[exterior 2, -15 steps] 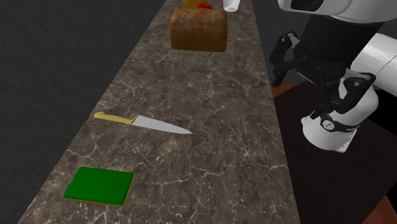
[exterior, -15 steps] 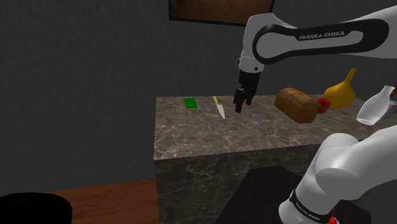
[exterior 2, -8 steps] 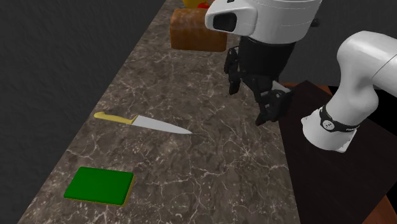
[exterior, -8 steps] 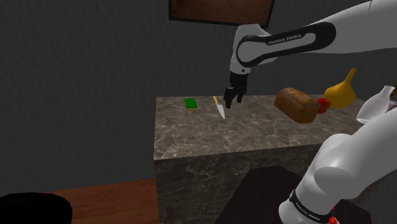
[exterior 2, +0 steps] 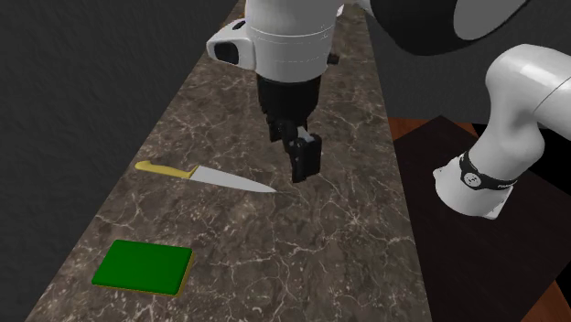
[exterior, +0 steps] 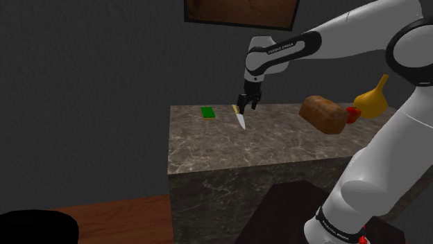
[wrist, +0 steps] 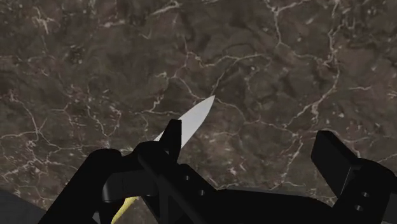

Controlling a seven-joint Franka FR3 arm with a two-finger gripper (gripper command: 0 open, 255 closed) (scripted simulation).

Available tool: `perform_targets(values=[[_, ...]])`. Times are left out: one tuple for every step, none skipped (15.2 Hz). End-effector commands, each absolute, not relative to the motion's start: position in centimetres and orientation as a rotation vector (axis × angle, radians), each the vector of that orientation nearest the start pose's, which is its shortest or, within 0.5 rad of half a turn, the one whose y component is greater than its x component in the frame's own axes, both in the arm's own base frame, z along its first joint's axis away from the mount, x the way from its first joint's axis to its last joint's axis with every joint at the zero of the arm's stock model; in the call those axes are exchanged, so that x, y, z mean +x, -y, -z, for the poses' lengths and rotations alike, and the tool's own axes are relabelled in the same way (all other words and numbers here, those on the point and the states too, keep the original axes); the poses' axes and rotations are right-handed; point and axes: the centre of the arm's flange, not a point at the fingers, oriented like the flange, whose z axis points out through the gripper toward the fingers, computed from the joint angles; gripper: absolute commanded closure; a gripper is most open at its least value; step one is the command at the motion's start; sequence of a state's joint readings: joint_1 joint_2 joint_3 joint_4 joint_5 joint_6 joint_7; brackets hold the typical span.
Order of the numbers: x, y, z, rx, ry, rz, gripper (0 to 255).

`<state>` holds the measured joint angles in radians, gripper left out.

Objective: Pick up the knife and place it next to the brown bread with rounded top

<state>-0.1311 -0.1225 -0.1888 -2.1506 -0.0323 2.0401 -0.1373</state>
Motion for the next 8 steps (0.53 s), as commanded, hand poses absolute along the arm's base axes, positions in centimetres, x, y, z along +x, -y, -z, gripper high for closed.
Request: perform_targets(values=[[50.5,18.3,-44.5,-3.135,-0.289,0.025,0],[51.3,19.2,-44.0,-3.132,-0.302,0.030,0],[52.1,20.1,-43.6,-3.130,-0.316,0.035,0],[52.9,21.1,-43.2,-3.127,-0.329,0.040,0],[53.7,22.0,-42.7,-3.124,-0.342,0.046,0],[54.5,22.9,-42.3,-3.121,-0.356,0.051,0],[55.2,23.9,-41.9,-3.119,-0.369,0.056,0],[56.0,24.8,-41.5,-3.116,-0.382,0.061,0]])
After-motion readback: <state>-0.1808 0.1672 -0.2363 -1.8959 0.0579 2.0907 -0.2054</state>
